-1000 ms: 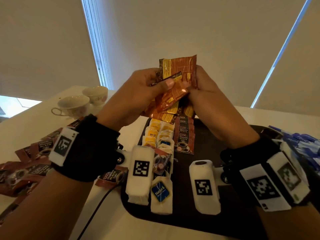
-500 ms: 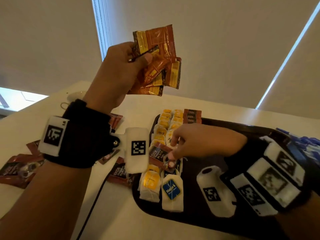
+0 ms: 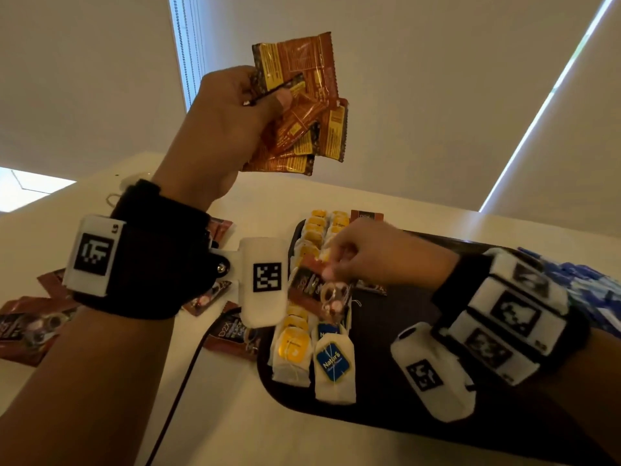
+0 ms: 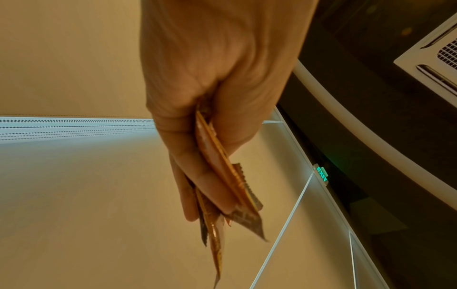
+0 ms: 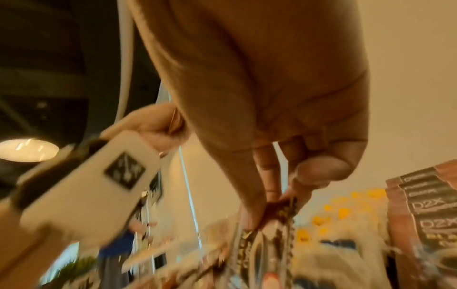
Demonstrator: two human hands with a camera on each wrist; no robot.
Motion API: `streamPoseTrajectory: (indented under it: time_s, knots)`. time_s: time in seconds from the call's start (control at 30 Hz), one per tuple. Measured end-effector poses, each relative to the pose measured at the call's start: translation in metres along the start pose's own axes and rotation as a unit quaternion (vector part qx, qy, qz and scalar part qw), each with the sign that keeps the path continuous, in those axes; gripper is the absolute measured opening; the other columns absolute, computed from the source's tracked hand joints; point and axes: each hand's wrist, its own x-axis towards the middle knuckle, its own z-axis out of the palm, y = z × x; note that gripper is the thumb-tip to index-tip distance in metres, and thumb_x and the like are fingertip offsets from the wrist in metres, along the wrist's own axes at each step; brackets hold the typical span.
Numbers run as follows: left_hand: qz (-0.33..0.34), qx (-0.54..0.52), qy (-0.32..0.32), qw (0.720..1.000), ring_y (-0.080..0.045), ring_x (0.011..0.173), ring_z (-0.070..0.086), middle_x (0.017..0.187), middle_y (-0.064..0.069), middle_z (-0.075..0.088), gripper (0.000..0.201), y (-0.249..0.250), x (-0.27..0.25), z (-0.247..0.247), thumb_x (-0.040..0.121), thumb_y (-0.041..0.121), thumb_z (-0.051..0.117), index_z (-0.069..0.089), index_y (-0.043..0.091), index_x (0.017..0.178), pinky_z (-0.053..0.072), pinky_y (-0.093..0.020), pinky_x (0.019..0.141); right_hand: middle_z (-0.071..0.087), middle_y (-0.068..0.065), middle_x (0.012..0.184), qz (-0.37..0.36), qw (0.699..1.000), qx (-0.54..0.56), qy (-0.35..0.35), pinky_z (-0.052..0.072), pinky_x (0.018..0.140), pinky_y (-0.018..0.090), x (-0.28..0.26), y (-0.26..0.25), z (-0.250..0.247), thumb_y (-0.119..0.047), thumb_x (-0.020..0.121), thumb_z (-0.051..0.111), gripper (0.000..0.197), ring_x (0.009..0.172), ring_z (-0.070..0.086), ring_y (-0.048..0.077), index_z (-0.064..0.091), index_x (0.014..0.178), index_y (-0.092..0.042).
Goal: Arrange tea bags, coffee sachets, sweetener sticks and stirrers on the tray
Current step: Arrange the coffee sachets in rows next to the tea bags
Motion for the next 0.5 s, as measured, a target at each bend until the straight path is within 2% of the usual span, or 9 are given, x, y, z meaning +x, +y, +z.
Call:
streamPoseTrajectory:
  time_s: [0.07, 0.17, 0.33, 0.5]
  knots:
    - [-0.002, 0.000, 0.002, 1.000, -0.013, 0.087, 0.071, 0.102, 0.000, 0.071, 0.021, 0.001, 0.000, -0.001, 0.094, 0.020, 0.057, 0.063, 0.016, 0.114, 0.060, -0.039, 0.074, 0.061, -0.003, 0.076, 0.027, 0.995, 0.087, 0.050, 0.047, 0.055, 0.016, -0.008, 0.010, -0.017, -0.027, 0.085, 0.065, 0.010, 0.064, 0.056, 0.007, 0.066, 0.083, -0.018]
    - [-0.004, 0.002, 0.000, 1.000, -0.012, 0.089, 0.071, 0.104, 0.001, 0.071, 0.025, 0.002, 0.000, -0.003, 0.094, 0.023, 0.057, 0.062, 0.016, 0.118, 0.059, -0.039, 0.078, 0.066, 0.005, 0.077, 0.115, 0.963, 0.229, 0.088, 0.053, 0.054, 0.013, -0.020, 0.038, -0.035, -0.012, 0.084, 0.066, 0.010, 0.062, 0.061, 0.007, 0.067, 0.092, -0.007]
    - [-0.013, -0.011, -0.006, 1.000, -0.013, 0.088, 0.071, 0.103, 0.001, 0.071, 0.025, 0.002, 0.000, 0.002, 0.094, 0.021, 0.057, 0.062, 0.016, 0.118, 0.059, -0.040, 0.078, 0.070, 0.010, 0.078, 0.268, 0.925, 0.267, -0.003, 0.055, 0.054, 0.017, -0.026, 0.076, -0.030, -0.004, 0.082, 0.065, 0.006, 0.062, 0.067, 0.010, 0.066, 0.088, -0.001]
    - [-0.019, -0.013, -0.018, 1.000, -0.016, 0.091, 0.071, 0.106, -0.001, 0.070, 0.027, -0.001, -0.001, 0.008, 0.093, 0.021, 0.059, 0.063, 0.016, 0.118, 0.058, -0.045, 0.079, 0.072, 0.011, 0.079, 0.316, 0.902, 0.287, -0.071, 0.055, 0.052, 0.017, -0.015, 0.077, -0.022, -0.005, 0.084, 0.063, 0.018, 0.064, 0.068, 0.013, 0.064, 0.101, 0.001]
